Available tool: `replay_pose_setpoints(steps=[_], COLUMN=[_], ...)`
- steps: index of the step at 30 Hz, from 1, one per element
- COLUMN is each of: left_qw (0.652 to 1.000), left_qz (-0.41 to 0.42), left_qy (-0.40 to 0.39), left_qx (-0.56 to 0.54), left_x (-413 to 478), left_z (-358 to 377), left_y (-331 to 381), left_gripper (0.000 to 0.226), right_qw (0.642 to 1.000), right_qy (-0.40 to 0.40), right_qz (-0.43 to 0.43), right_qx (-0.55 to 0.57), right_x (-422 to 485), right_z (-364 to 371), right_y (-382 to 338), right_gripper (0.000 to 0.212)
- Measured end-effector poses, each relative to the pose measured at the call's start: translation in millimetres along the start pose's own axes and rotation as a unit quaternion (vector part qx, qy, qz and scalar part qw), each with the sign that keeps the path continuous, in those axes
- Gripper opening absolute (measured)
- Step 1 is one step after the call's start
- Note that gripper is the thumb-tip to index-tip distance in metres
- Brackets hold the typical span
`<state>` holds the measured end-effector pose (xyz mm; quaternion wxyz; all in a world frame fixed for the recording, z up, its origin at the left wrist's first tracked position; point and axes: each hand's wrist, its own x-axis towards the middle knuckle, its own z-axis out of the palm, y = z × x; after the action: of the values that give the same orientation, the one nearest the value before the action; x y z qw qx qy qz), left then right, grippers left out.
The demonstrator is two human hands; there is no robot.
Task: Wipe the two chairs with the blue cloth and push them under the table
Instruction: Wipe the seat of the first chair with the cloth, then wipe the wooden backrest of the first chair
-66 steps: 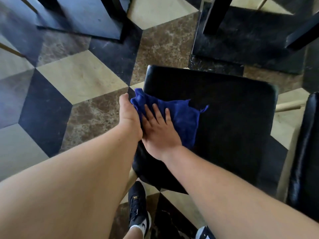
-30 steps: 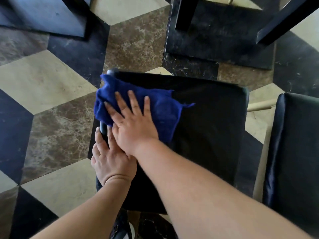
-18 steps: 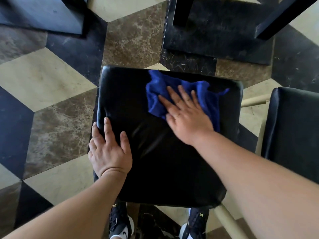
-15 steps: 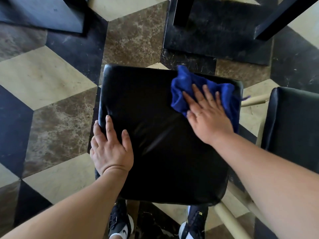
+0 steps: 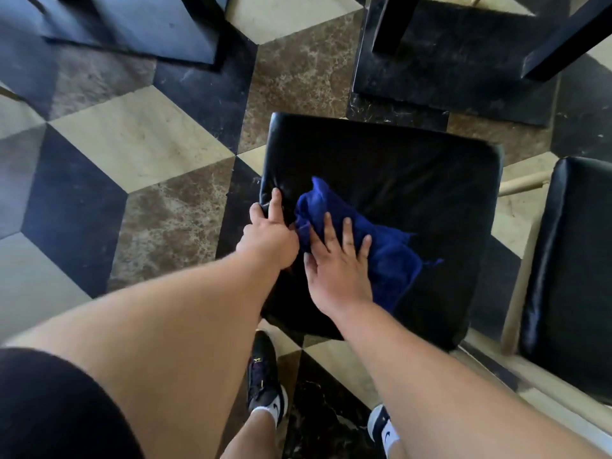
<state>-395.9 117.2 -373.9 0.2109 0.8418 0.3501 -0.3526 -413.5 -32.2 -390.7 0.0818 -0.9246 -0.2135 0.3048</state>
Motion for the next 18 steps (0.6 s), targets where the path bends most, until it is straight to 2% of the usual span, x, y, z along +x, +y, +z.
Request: replay_pose_setpoints(steps=[2,4,6,8,10,11,13,14,16,18], left_qw=[0.993,0.976,0.973,0.967,0.960,0.956,0.948,0.941,0.899,0.865], left_qz=[0.037,0.066,0.046,0.016,0.003,-0.014,-0.071,-0.106,-0.167,-0.156], left_qy=[-0.100,-0.175,-0.218,-0.252,-0.278,-0.289,-0.291,-0.267,-0.203,-0.148], left_qx=[0.058,0.116,0.062,-0.023,-0.035,-0.045,-0.107,-0.180,-0.350,-0.454], left_x=[4.1,0.6,-8.6,-24.1,-39.7,-48.7,-68.0,-76.9,-95.4,-106.9], left_z=[-41.6,-85.6,-117.1,-126.4,-111.3,-97.6,-65.4,-49.4,-28.8,-19.4], left_y=[-7.1,-14.0,-31.4,-58.2,-88.9,-101.6,-121.2,-125.9,-125.2,-122.5], left_gripper=[0.091,0.081,0.061,0.051,0.044,0.043,0.045,0.044,0.049,0.059], right_qw=[0.998,0.992,0.979,0.958,0.932,0.909,0.827,0.783,0.698,0.664], right_qy=[-0.047,-0.101,-0.154,-0.217,-0.276,-0.301,-0.316,-0.299,-0.270,-0.271], right_qz=[-0.016,-0.035,-0.045,-0.040,-0.019,0.024,0.135,0.181,0.263,0.285], right_qx=[0.029,0.071,0.126,0.186,0.234,0.287,0.444,0.514,0.609,0.636], right_x=[-11.0,-17.5,-27.1,-38.8,-48.8,-52.9,-60.5,-64.3,-73.1,-85.2], right_z=[4.3,4.3,4.3,3.4,3.9,3.2,-4.1,-8.0,-17.4,-29.4], right_y=[-27.0,-46.8,-64.6,-82.7,-100.2,-108.7,-121.7,-124.9,-129.1,-130.7], right_gripper=[0.058,0.054,0.051,0.050,0.050,0.049,0.040,0.033,0.029,0.030])
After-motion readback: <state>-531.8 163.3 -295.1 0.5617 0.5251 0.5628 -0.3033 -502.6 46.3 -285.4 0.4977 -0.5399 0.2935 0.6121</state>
